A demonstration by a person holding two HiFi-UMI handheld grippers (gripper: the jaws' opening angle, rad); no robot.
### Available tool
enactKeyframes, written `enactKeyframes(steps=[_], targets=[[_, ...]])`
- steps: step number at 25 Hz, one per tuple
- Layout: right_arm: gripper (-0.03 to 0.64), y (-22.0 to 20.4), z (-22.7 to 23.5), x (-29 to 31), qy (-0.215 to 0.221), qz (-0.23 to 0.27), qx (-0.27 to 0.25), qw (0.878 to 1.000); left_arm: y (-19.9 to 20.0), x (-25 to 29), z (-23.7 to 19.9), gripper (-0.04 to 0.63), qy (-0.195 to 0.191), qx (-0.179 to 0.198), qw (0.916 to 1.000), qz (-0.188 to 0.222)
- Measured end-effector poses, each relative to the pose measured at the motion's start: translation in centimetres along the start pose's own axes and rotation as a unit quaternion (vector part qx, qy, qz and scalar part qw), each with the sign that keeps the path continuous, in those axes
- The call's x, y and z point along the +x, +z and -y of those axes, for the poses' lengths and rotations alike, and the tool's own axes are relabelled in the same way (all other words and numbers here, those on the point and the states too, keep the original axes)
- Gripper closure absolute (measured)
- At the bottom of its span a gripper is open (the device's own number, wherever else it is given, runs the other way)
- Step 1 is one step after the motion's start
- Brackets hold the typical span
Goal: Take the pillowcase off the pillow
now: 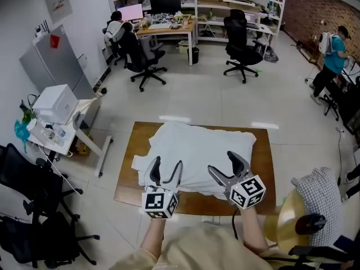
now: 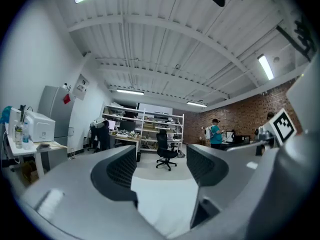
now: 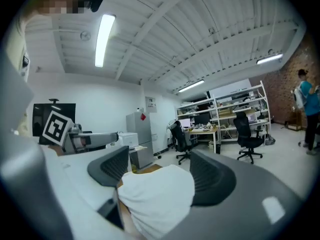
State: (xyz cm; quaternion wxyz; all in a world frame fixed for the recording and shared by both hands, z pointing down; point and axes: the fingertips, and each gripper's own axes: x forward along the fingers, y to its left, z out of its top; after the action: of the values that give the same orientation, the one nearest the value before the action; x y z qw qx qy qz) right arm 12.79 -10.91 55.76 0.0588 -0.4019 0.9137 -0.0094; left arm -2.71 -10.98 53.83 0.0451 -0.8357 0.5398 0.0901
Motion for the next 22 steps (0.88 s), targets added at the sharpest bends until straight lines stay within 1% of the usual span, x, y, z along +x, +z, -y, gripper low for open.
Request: enactKeyframes(steps=[2, 4, 6, 10, 13, 14, 15, 17, 19, 22], targets=[[0.242, -0.8, 3.0, -0.7, 0.01, 0.002, 0.009, 1.0, -0.4, 2.6, 2.3, 0.278, 0.005, 0.006, 0.9999, -0.007], [0.242, -2.0, 5.4, -1.0, 0.03, 0.0, 0.027, 0.999, -1.0, 5.1, 4.2, 0.278, 0.011, 0.027, 0.9994, -0.016], [0.242, -3.1, 7.6, -0.1, 0.044, -0.016, 0.037, 0.998, -1.6, 7.8, 4.6, 0.278, 0.02, 0.036, 0.9988, -0.026], [0.244, -4.4, 10.3, 3.8, 0.048, -0.052, 0.041, 0.997, -2.6, 11.6, 1.8, 0.278, 0.026, 0.034, 0.9976, -0.055], [0.249, -4.4, 12.2, 6.9, 0.033, -0.061, 0.04, 0.997, -3.0, 13.4, -1.1, 0.278, 0.027, 0.039, 0.9969, -0.062], [0.267, -4.5, 12.6, 8.0, 0.025, -0.068, 0.037, 0.997, -3.0, 13.8, -2.3, 0.28, 0.029, 0.045, 0.9966, -0.063], [0.287, -5.1, 12.8, 9.2, 0.016, -0.083, 0.033, 0.996, -3.0, 14.1, -3.6, 0.286, 0.029, 0.049, 0.9962, -0.066], [0.293, -7.1, 11.8, 11.7, 0.013, -0.134, 0.015, 0.991, -3.2, 14.0, -6.3, 0.286, 0.024, 0.053, 0.9958, -0.071], [0.293, -9.7, 9.3, 14.3, 0.033, -0.179, -0.009, 0.983, -3.7, 13.2, -9.2, 0.286, 0.018, 0.049, 0.9958, -0.075], [0.293, -13.9, 6.3, 17.4, 0.062, -0.222, -0.043, 0.972, -5.5, 12.1, -12.4, 0.285, 0.015, 0.039, 0.9956, -0.084]])
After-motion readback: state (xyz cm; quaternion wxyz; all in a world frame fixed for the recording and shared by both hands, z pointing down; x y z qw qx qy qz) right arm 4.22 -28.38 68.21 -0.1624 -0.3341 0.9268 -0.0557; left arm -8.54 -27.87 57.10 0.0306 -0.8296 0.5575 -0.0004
